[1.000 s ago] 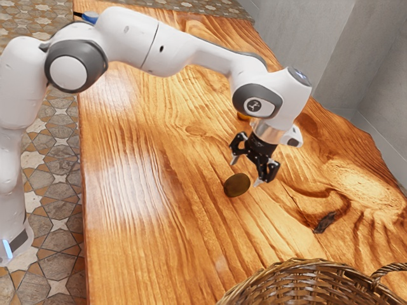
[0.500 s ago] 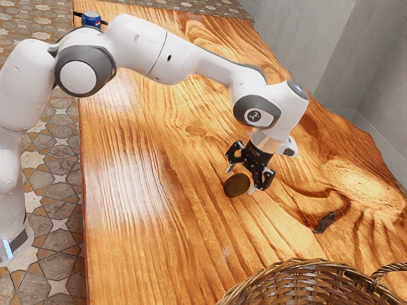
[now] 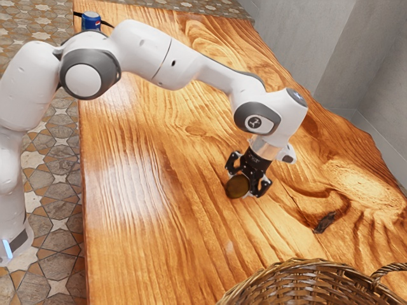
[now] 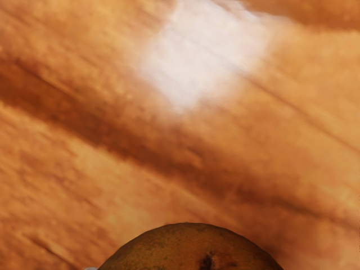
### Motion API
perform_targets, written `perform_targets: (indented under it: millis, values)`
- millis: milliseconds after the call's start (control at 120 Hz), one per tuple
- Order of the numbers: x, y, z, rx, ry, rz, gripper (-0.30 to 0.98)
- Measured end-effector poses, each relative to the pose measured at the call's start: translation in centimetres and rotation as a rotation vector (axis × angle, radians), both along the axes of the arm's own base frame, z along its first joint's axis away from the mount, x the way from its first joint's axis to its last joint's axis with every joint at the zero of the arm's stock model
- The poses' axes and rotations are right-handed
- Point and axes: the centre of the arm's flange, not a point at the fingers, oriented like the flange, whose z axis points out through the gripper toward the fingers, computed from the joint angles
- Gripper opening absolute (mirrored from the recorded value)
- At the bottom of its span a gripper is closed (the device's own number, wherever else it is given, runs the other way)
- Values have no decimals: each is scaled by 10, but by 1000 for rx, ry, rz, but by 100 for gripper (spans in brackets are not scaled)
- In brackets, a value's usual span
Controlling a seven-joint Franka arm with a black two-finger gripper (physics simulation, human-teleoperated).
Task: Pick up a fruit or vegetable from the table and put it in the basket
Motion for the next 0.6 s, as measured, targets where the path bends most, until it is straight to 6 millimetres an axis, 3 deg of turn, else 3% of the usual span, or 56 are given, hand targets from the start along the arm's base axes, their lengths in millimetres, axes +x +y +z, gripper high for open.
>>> perform_targets:
  millis: [133,242,475,600]
  values:
    - [-1,0,4,4,0,0,27]
    - [-3,1,20,7,-11,-3,26]
    - [1,-1,60,2,-49,-18,25]
    - [2,-14,95,-12,-87,-47,25]
